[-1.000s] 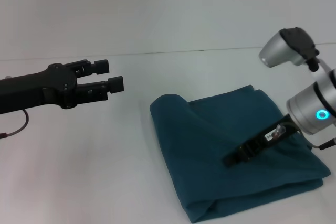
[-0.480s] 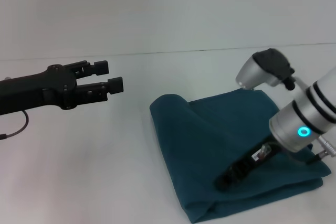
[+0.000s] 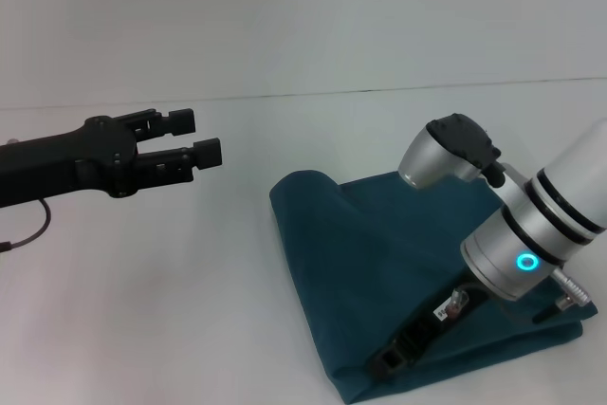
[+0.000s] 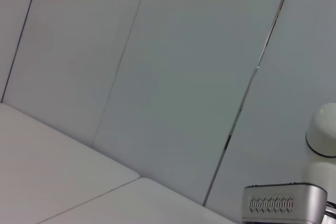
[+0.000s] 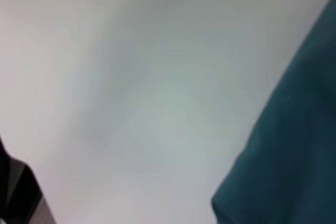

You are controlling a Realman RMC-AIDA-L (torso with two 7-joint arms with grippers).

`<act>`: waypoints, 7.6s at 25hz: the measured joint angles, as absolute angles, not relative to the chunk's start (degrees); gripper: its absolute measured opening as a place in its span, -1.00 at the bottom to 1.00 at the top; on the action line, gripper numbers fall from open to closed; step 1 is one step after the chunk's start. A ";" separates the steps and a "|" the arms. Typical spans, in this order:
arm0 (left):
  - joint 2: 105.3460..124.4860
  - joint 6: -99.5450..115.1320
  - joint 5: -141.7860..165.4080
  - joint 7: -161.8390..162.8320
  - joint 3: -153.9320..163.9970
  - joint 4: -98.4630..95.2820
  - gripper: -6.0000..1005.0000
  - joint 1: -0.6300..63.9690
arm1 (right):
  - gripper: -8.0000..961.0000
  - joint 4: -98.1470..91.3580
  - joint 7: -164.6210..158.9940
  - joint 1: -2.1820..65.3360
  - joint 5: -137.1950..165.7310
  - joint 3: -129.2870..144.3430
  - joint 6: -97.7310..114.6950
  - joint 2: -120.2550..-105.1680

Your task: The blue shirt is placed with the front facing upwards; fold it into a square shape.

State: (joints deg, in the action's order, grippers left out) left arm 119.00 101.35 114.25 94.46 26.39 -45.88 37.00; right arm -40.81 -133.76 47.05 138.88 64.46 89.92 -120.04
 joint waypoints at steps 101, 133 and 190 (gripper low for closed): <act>119.35 100.55 113.47 93.89 25.75 -45.17 0.64 36.82 | -0.90 -40.66 -133.93 46.55 148.19 59.94 65.92 -116.29; 119.45 100.28 113.47 93.60 26.18 -44.42 0.64 37.00 | -0.90 -42.38 -133.85 47.32 147.42 56.06 62.14 -116.73; 119.30 100.06 112.06 93.95 25.75 -44.27 0.64 37.00 | -0.90 -54.45 -136.02 42.76 156.99 52.99 85.25 -116.11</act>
State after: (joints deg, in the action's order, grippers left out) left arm 119.30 100.06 112.06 93.95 25.75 -44.27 37.00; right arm -54.45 -136.03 42.76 156.99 52.99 85.25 -116.11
